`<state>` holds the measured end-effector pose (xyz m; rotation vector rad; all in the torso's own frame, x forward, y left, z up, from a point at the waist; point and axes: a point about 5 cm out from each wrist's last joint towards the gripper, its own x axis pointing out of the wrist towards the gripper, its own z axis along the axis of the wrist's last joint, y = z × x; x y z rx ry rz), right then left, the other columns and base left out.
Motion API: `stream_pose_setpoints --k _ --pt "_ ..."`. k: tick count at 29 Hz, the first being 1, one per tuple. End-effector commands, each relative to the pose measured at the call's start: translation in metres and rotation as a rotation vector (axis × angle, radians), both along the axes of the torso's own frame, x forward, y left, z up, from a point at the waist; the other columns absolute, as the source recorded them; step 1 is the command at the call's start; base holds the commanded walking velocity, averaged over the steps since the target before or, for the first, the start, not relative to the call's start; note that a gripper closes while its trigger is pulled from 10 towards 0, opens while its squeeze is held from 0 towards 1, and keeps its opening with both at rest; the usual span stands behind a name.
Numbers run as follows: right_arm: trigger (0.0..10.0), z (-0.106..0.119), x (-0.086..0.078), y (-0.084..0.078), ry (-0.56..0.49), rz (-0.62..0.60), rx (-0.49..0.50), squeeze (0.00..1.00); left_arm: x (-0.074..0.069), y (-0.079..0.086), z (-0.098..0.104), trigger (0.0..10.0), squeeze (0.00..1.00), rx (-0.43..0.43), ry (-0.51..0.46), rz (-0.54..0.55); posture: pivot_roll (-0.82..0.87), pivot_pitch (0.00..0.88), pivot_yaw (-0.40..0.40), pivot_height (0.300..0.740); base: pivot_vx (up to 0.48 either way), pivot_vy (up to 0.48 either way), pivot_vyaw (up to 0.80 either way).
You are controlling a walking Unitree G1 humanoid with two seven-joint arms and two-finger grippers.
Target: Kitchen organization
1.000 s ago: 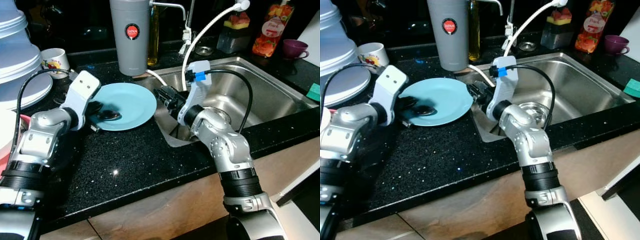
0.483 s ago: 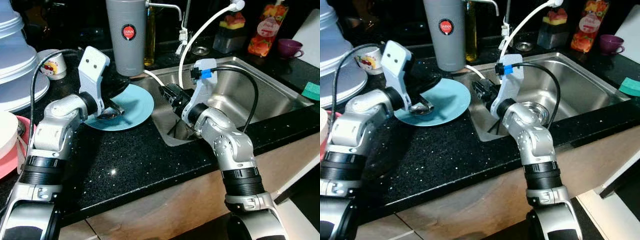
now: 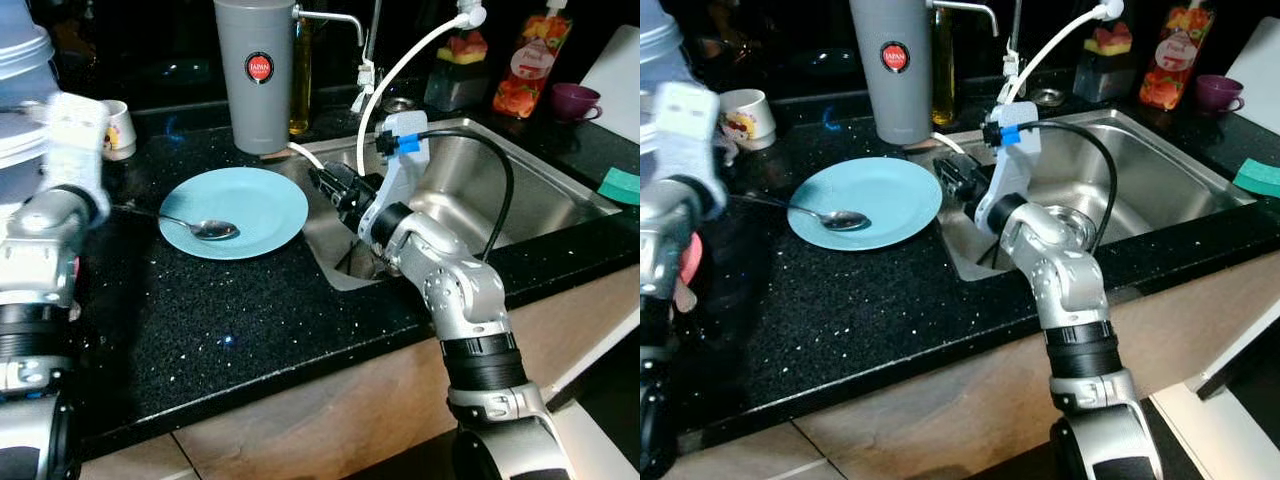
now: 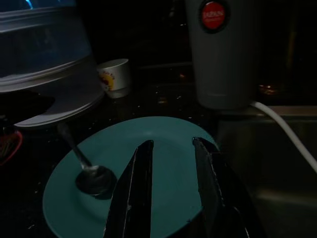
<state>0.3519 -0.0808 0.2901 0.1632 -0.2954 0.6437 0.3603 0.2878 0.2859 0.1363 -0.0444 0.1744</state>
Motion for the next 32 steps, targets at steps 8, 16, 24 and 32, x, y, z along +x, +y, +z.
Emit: stream_pose_setpoints --k 8,16,24,32 --pt "10.0 0.001 -0.004 0.003 -0.003 0.029 -0.003 0.0 0.014 -0.002 -0.021 10.0 1.0 -0.279 0.062 -0.047 -0.01 0.097 0.015 0.74 0.0 0.0 0.0" --pt "10.0 0.0 -0.003 0.001 0.001 0.023 -0.005 0.0 0.024 -0.004 -0.024 10.0 0.43 -0.393 0.092 -0.068 -0.01 0.1 0.015 0.74 0.0 0.0 0.0" --pt "10.0 0.0 -0.002 -0.001 0.001 0.022 -0.009 0.0 0.031 -0.008 -0.026 10.0 0.0 -0.459 0.135 -0.075 -0.01 0.103 0.015 0.74 0.0 0.0 0.0" --pt "10.0 0.0 -0.001 -0.001 0.003 0.022 -0.01 0.0 0.034 -0.011 -0.032 10.0 0.0 -0.524 0.176 -0.061 -0.02 0.103 0.011 0.74 0.0 0.0 0.0"
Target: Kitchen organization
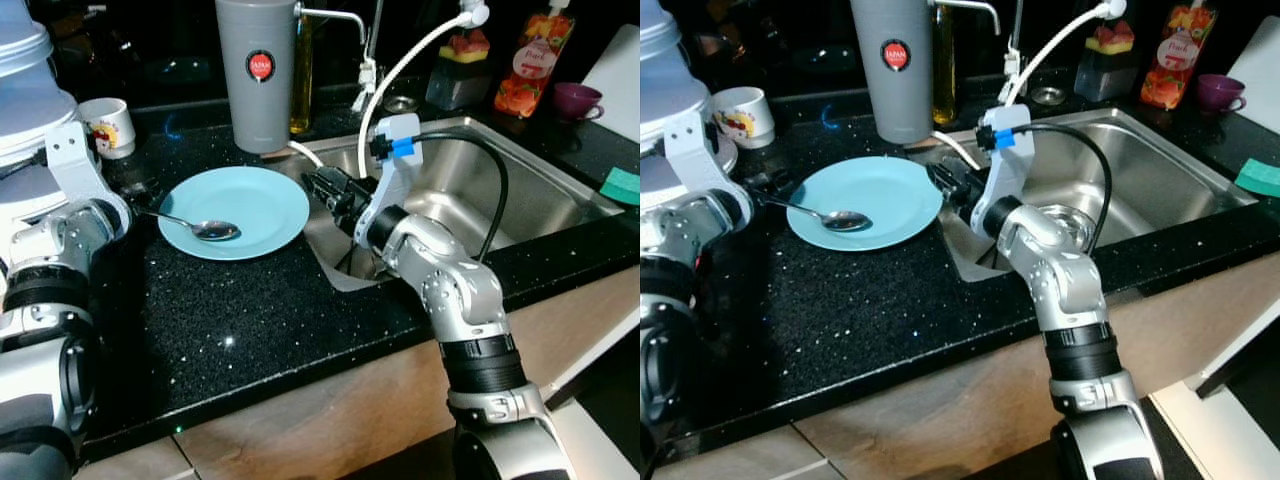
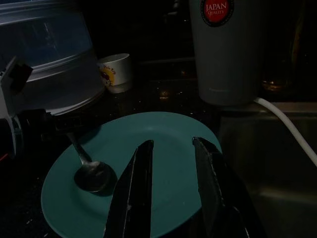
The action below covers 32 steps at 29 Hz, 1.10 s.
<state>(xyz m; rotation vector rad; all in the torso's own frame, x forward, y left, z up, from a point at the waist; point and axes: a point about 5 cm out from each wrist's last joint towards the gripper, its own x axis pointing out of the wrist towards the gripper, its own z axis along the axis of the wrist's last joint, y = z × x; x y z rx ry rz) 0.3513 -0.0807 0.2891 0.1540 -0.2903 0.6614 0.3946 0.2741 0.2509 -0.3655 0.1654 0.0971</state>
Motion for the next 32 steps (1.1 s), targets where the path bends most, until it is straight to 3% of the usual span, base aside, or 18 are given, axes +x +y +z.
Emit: stream_pose_setpoints --k 1,8,9,11,12,19,27,32 --pt "10.0 0.001 -0.001 -0.001 0.003 0.006 0.002 0.0 0.0 0.003 0.002 10.0 0.0 -0.027 0.016 0.013 -0.02 0.103 0.011 0.74 0.0 0.0 0.0" --pt "10.0 0.002 0.0 -0.001 0.002 0.006 0.003 0.0 0.001 0.002 0.001 10.0 0.0 -0.073 0.018 0.014 -0.02 0.101 0.012 0.74 0.0 0.0 0.0" --pt "10.0 0.002 0.0 -0.001 0.001 0.004 0.003 0.0 0.001 0.002 0.001 7.8 0.0 -0.081 0.014 0.016 -0.02 0.101 0.012 0.74 0.0 0.0 0.0" --pt "10.0 0.002 0.0 -0.001 0.001 0.004 0.003 0.0 0.001 0.002 0.001 7.8 0.0 -0.081 0.014 0.016 -0.02 0.101 0.012 0.74 0.0 0.0 0.0" --pt "10.0 0.002 0.0 -0.001 0.002 0.003 0.004 0.0 0.001 0.002 0.002 0.0 0.0 -0.09 0.008 0.018 -0.02 0.1 0.012 0.74 0.0 0.0 0.0" --pt "10.0 0.002 0.001 -0.002 0.004 -0.003 0.009 0.0 0.003 0.0 0.004 0.0 0.0 -0.156 -0.01 0.011 -0.02 0.099 0.013 0.74 0.0 0.0 0.0" --pt "10.0 0.002 0.001 -0.002 0.005 -0.004 0.012 0.0 0.003 0.002 0.005 0.0 0.0 -0.178 -0.02 0.03 -0.02 0.098 0.013 0.74 0.0 0.0 0.0" --pt "10.0 0.003 0.001 -0.002 0.005 -0.006 0.014 0.0 0.004 0.006 0.014 0.0 0.0 -0.163 -0.076 0.072 -0.02 0.099 0.015 0.74 0.0 0.0 0.0"
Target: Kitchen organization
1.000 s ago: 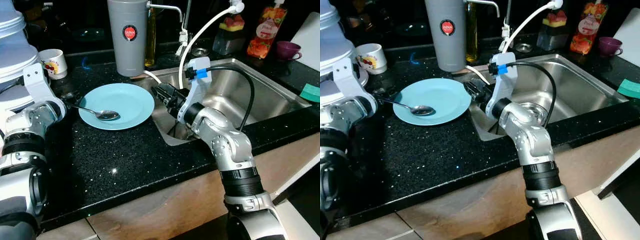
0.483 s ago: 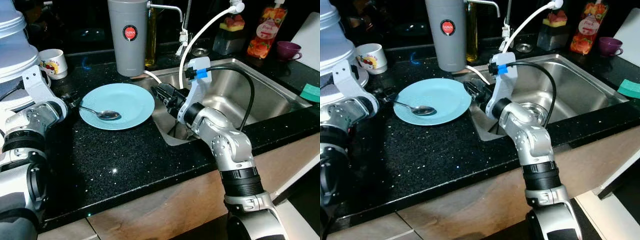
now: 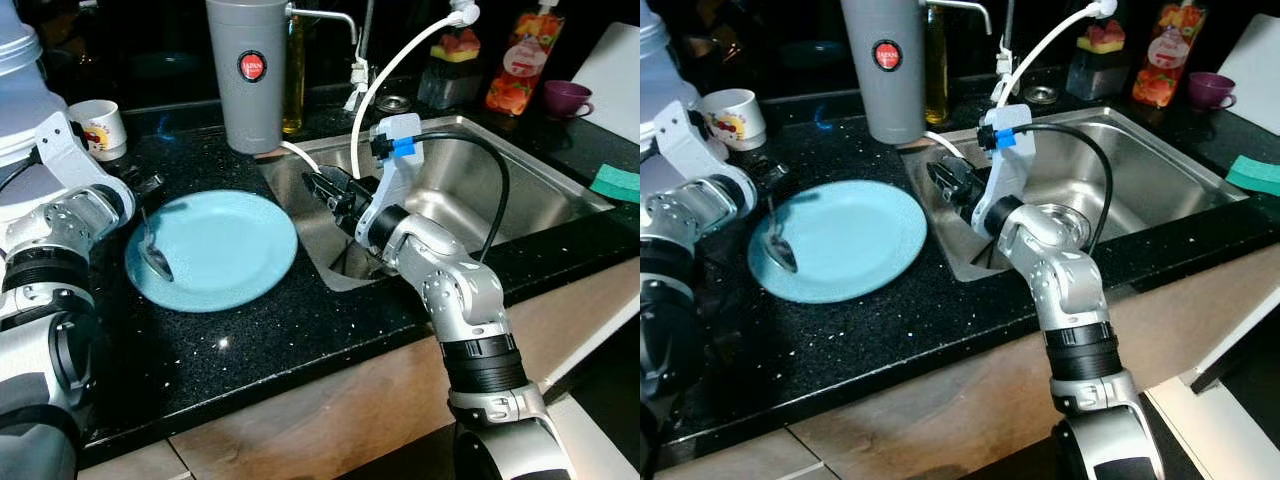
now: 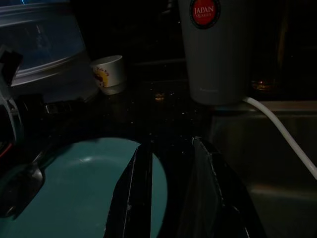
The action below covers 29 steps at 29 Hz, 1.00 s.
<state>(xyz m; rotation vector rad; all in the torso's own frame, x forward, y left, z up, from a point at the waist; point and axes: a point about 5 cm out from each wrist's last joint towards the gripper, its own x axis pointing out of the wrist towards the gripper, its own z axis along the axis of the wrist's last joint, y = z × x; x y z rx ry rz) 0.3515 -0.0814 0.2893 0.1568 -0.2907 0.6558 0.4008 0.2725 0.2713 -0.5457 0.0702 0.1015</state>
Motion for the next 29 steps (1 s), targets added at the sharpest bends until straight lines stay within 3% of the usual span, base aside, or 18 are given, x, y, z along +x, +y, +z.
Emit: stream_pose_setpoints --k 1,6,8,10,11,12,14,16,17,19,24,25,27,29 --pt "10.0 0.003 0.001 -0.001 0.003 -0.002 0.011 0.0 -0.002 0.008 0.0 0.0 0.0 0.007 -0.02 0.048 -0.02 0.099 0.015 0.74 0.0 0.0 0.0" --pt "10.0 0.004 0.001 -0.003 -0.003 -0.008 0.014 0.0 -0.001 0.005 0.029 0.0 0.0 -0.047 -0.214 0.074 -0.02 0.099 0.014 0.74 0.0 0.0 0.0" --pt "10.0 0.004 0.001 -0.003 -0.003 -0.008 0.014 0.0 -0.001 0.005 0.029 0.0 0.0 -0.047 -0.214 0.074 -0.02 0.099 0.014 0.74 0.0 0.0 0.0" --pt "10.0 0.006 0.001 -0.003 -0.009 -0.013 0.02 0.0 -0.002 0.002 0.044 0.0 0.0 -0.083 -0.321 0.083 -0.02 0.092 0.014 0.74 0.0 0.0 0.0" --pt "10.0 0.006 0.001 -0.003 -0.009 -0.013 0.02 0.0 -0.002 0.002 0.044 0.0 0.0 -0.083 -0.321 0.083 -0.02 0.092 0.014 0.74 0.0 0.0 0.0" --pt "10.0 0.008 0.001 -0.004 -0.014 -0.017 0.032 0.0 -0.004 -0.004 0.059 0.0 0.0 -0.149 -0.442 0.067 -0.02 0.092 0.014 0.74 0.0 0.0 0.0" --pt "10.0 0.008 0.001 -0.004 -0.014 -0.017 0.032 0.0 -0.004 -0.004 0.059 0.0 0.0 -0.149 -0.442 0.067 -0.02 0.092 0.014 0.74 0.0 0.0 0.0" --pt "10.0 0.01 0.0 -0.004 -0.004 -0.011 0.08 0.0 -0.005 -0.019 0.07 0.0 0.0 -0.258 -0.559 -0.018 -0.01 0.084 0.015 0.74 0.0 0.0 0.0" --pt "10.0 0.01 0.0 -0.004 -0.004 -0.011 0.08 0.0 -0.005 -0.019 0.07 0.0 0.0 -0.258 -0.559 -0.018 -0.01 0.084 0.015 0.74 0.0 0.0 0.0" --pt "10.0 0.012 0.0 -0.005 0.022 0.003 0.143 0.0 -0.006 -0.037 0.074 0.0 0.0 -0.354 -0.624 -0.129 -0.02 0.076 0.018 0.74 0.0 0.0 0.0" --pt "10.0 0.009 -0.003 -0.001 0.099 0.048 0.27 0.0 -0.01 -0.059 0.068 0.0 0.0 -0.427 -0.694 -0.244 -0.02 0.073 0.021 0.74 0.0 0.0 0.0" --pt "10.0 0.007 -0.004 0.001 0.129 0.073 0.312 1.0 -0.012 -0.065 0.065 0.0 0.0 -0.441 -0.7 -0.291 -0.02 0.074 0.024 0.74 0.0 0.0 0.0" --pt "10.0 0.006 -0.005 0.003 0.148 0.089 0.336 1.0 -0.013 -0.069 0.062 0.0 0.0 -0.449 -0.7 -0.322 -0.02 0.074 0.024 0.74 0.0 0.0 0.0" --pt "10.0 0.002 -0.011 0.013 0.216 0.18 0.42 1.0 -0.02 -0.078 0.059 0.0 0.0 -0.484 -0.736 -0.382 -0.02 0.08 0.026 0.74 0.0 0.0 0.0"
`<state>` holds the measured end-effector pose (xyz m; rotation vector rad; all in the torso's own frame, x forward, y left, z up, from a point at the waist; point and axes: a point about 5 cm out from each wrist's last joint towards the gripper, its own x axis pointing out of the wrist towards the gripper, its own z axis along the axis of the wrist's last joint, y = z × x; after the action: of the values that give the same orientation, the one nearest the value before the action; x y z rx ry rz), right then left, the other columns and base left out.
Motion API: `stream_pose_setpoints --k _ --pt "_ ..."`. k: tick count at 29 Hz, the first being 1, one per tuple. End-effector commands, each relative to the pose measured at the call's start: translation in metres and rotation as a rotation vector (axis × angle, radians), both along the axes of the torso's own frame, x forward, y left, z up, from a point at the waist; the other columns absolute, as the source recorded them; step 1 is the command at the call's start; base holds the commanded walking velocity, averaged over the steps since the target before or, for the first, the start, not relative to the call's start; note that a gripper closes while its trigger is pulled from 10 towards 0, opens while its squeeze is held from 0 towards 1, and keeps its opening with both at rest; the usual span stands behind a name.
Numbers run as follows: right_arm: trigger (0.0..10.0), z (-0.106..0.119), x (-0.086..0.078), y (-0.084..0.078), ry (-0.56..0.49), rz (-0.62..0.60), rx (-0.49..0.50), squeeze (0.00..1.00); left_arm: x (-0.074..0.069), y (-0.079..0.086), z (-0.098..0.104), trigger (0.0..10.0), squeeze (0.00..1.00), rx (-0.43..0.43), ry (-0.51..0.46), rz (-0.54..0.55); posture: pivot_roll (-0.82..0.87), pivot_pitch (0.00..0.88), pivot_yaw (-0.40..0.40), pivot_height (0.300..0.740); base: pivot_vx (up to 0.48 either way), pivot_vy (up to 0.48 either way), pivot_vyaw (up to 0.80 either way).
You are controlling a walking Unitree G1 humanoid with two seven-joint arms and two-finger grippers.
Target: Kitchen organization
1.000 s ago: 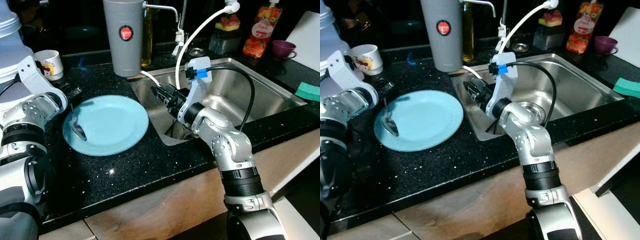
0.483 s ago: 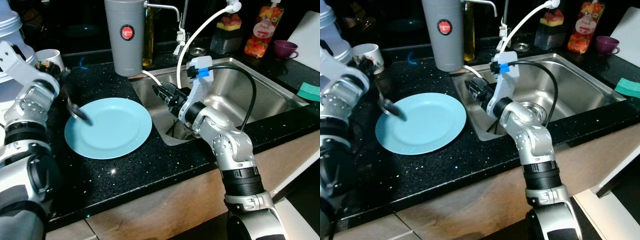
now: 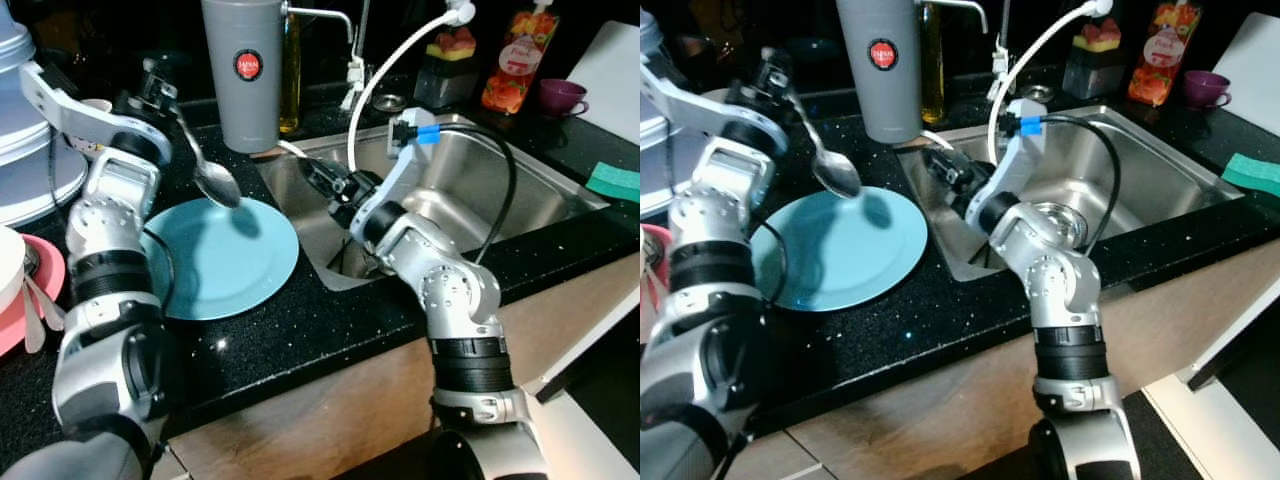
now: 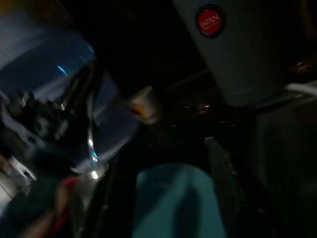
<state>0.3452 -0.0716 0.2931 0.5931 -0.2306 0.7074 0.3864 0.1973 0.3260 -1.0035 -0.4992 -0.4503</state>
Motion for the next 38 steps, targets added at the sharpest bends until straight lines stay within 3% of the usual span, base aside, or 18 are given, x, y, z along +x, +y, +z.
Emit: stream_pose_setpoints --k 1,7,8,11,14,26,34,35,36,37,38 --pt "10.0 -0.001 -0.004 0.003 0.032 0.051 0.049 1.0 -0.006 -0.003 0.004 0.0 0.0 -0.009 -0.05 -0.032 -0.02 0.08 0.026 0.74 0.0 0.0 0.0" --pt "10.0 -0.003 -0.012 0.015 0.085 0.191 0.118 1.0 -0.009 -0.005 0.004 0.0 0.0 -0.029 -0.062 -0.052 -0.01 0.084 0.027 0.74 0.0 0.0 0.0" --pt "10.0 -0.003 -0.015 0.019 0.088 0.251 0.117 0.0 -0.009 -0.006 0.003 0.0 0.0 -0.032 -0.06 -0.057 -0.01 0.084 0.027 0.74 0.0 0.0 0.0" --pt "10.0 -0.003 -0.029 0.028 0.067 0.366 0.065 0.0 -0.011 -0.01 0.003 0.0 0.0 -0.035 -0.063 -0.081 -0.02 0.086 0.029 0.74 0.0 0.0 0.0" --pt "10.0 -0.004 -0.034 0.032 0.065 0.396 0.052 0.0 -0.012 -0.014 0.002 0.0 0.0 -0.033 -0.064 -0.096 -0.02 0.086 0.028 0.74 0.0 0.0 0.0" --pt "10.0 -0.007 -0.039 0.037 0.091 0.425 0.031 0.0 -0.012 -0.02 0.002 0.0 0.0 -0.068 -0.068 -0.118 -0.02 0.088 0.033 0.74 0.0 0.0 0.0" --pt "10.0 -0.005 -0.041 0.039 0.104 0.451 0.069 0.0 -0.012 -0.023 -0.001 0.0 0.0 -0.076 -0.062 -0.119 -0.02 0.088 0.035 0.74 0.0 0.0 0.0" --pt "4.5 -0.004 -0.044 0.042 0.106 0.472 0.085 0.0 -0.011 -0.025 -0.003 0.0 0.0 -0.07 -0.055 -0.112 -0.02 0.088 0.035 0.74 0.0 0.0 0.0" --pt "4.5 -0.004 -0.044 0.042 0.106 0.472 0.085 0.0 -0.011 -0.025 -0.003 0.0 0.0 -0.07 -0.055 -0.112 -0.02 0.088 0.035 0.74 0.0 0.0 0.0" --pt "0.0 -0.004 -0.045 0.043 0.109 0.479 0.1 0.0 -0.011 -0.027 -0.004 0.0 0.0 -0.066 -0.053 -0.11 -0.02 0.088 0.036 0.74 0.0 0.0 0.0" --pt "0.0 -0.004 -0.045 0.043 0.109 0.479 0.1 0.0 -0.011 -0.027 -0.004 0.0 0.0 -0.066 -0.053 -0.11 -0.02 0.088 0.036 0.74 0.0 0.0 0.0"
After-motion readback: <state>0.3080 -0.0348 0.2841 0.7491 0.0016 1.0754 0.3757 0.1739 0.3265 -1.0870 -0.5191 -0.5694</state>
